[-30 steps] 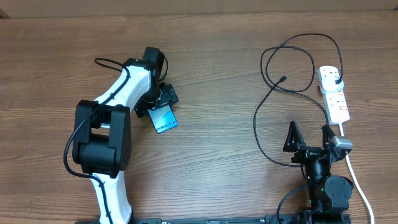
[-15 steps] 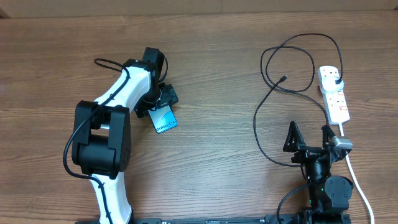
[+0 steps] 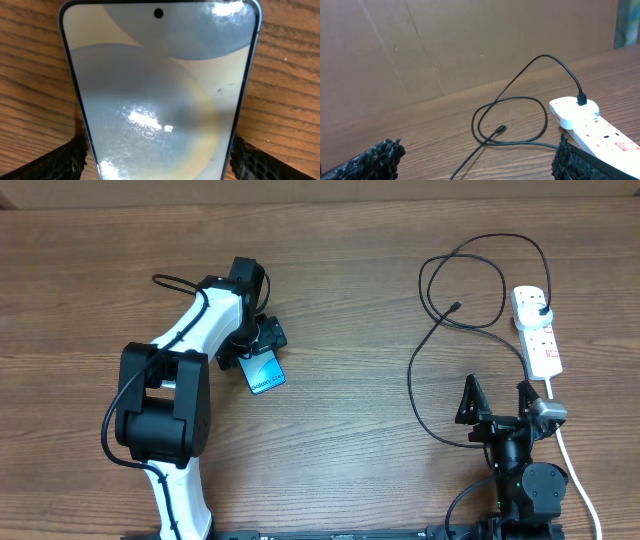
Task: Plug charger to phone and switch on socket
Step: 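Lift the phone upright with the left gripper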
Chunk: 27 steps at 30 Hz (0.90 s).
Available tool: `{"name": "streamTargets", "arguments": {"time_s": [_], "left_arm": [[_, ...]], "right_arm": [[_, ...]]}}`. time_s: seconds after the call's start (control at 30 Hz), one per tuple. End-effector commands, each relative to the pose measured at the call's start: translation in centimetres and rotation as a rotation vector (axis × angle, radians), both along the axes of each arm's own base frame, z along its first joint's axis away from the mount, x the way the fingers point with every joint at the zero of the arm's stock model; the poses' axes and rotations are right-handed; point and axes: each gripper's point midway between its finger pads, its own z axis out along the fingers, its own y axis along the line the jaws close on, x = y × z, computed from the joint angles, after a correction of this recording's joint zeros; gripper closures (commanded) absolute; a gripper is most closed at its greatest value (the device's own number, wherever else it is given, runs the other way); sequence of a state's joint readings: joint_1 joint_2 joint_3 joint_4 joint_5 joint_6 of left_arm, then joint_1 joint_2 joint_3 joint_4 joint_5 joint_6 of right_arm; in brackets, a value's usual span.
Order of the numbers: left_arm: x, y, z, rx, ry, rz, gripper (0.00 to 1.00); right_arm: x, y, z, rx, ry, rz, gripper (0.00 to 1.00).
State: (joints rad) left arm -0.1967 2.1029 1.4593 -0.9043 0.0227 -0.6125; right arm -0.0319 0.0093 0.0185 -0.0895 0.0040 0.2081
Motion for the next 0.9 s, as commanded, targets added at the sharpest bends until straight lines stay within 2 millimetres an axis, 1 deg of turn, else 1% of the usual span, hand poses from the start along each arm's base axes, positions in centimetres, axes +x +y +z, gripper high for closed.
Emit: {"name": "streamTargets", "arguments": {"time_s": [0.0, 0.13, 0.4, 0.53, 0.7, 0.87], "left_arm": [[-4.6, -0.1, -5.1, -0.016, 0.192, -0.013, 0.04], [-4.7, -0.3, -5.1, -0.015, 0.195, -0.020, 0.05], [-5.0, -1.3, -5.2, -0.011, 0.197, -0.036, 0.13], [-5.1, -1.5, -5.2, -0.009, 0.197, -0.025, 0.13], [-5.2, -1.5, -5.1, -0.008, 0.201, -0.026, 0.21], [-5.3, -1.4, -5.1, -0.007, 0.204, -0.025, 0.20]], "right_arm": [[0.0, 0.0, -0.3, -0.008, -0.001, -0.001, 0.00], [0.0, 0.0, -0.3, -0.007, -0.001, -0.001, 0.00], [0.0, 0.0, -0.3, -0.007, -0.001, -0.001, 0.00], [0.0, 0.0, -0.3, -0.007, -0.001, -0.001, 0.00], [0.0, 0.0, -0.3, -0.008, -0.001, -0.001, 0.00], [0.0, 0.0, -0.3, -0.007, -0.001, -0.001, 0.00]]}}
